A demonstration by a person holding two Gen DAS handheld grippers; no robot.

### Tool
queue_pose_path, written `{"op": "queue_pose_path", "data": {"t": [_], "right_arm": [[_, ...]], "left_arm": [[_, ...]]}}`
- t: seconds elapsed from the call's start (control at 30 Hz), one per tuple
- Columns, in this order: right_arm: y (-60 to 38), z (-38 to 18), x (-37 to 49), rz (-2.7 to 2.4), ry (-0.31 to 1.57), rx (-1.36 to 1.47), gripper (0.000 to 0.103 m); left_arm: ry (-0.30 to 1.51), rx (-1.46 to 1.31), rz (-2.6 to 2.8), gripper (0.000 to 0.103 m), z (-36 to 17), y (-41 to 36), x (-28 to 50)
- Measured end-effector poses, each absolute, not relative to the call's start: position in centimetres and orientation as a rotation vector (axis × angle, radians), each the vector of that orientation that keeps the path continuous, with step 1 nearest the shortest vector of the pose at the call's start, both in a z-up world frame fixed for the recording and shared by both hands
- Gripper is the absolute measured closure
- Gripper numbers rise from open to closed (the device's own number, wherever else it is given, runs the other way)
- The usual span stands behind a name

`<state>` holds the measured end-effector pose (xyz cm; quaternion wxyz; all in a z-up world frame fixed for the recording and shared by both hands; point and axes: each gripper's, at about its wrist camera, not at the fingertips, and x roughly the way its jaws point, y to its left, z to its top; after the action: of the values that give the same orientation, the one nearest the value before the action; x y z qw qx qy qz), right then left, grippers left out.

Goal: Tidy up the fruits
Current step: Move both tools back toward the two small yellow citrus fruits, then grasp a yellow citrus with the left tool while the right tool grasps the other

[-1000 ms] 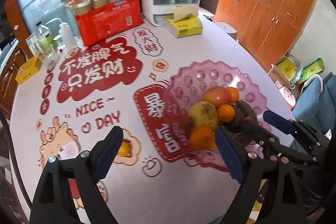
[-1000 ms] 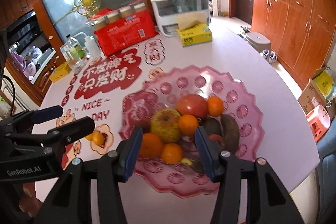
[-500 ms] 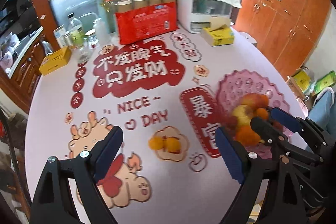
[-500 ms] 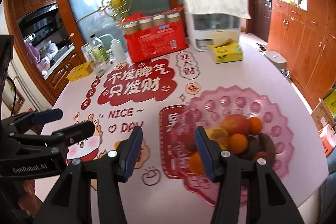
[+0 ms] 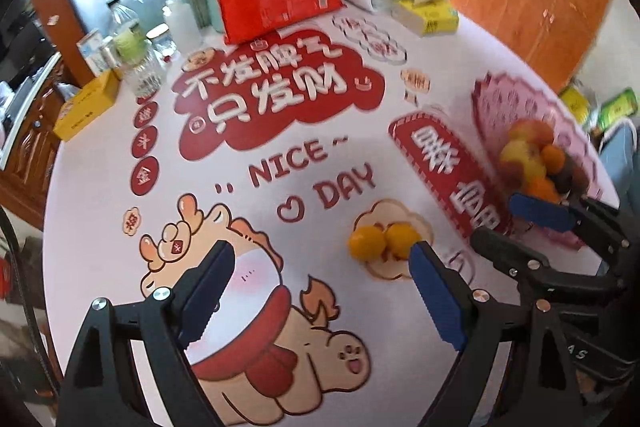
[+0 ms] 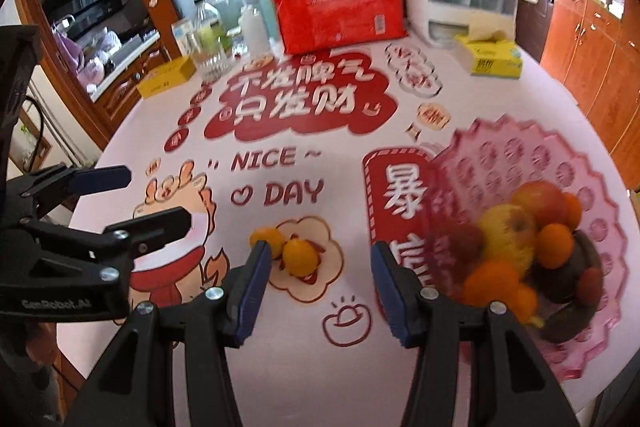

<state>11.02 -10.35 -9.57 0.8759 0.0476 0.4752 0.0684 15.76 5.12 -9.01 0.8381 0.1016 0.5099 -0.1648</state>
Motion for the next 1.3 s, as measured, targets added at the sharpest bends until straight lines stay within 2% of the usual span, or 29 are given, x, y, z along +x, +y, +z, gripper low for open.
{"op": "queue_pose_path", "data": {"t": [0.27, 0.73, 0.87, 1.03, 1.23, 1.3], "right_arm": [[-8.8, -13.8, 12.2, 0.156, 1.082, 0.113, 0.051], [-8.2, -17.7, 14.4, 0.19, 1.136, 0.123, 0.055], [-8.0, -18.1, 14.9, 0.216, 1.138, 0.118, 0.071], [-8.4, -18.1, 14.8, 0.228, 1.131, 0.125, 0.073], [-9.8, -18.1, 14.2, 0.204, 1.136, 0.149, 0.073], [-10.2, -18.1, 14.0, 0.195, 1.138, 0.15, 0.073]], "left_arm": [[1.177, 0.174, -0.472, 0.027, -13.4, 6.3, 18.1], [1.228, 0.179, -0.591, 0.028, -16.1, 4.9, 19.1], [1.241, 0.172, -0.602, 0.031, -16.5, 4.5, 19.3], [1.256, 0.16, -0.612, 0.033, -17.1, 3.8, 19.7], [1.283, 0.16, -0.626, 0.045, -18.4, 2.4, 20.0], [1.292, 0.165, -0.629, 0.052, -18.9, 1.9, 20.2]]}}
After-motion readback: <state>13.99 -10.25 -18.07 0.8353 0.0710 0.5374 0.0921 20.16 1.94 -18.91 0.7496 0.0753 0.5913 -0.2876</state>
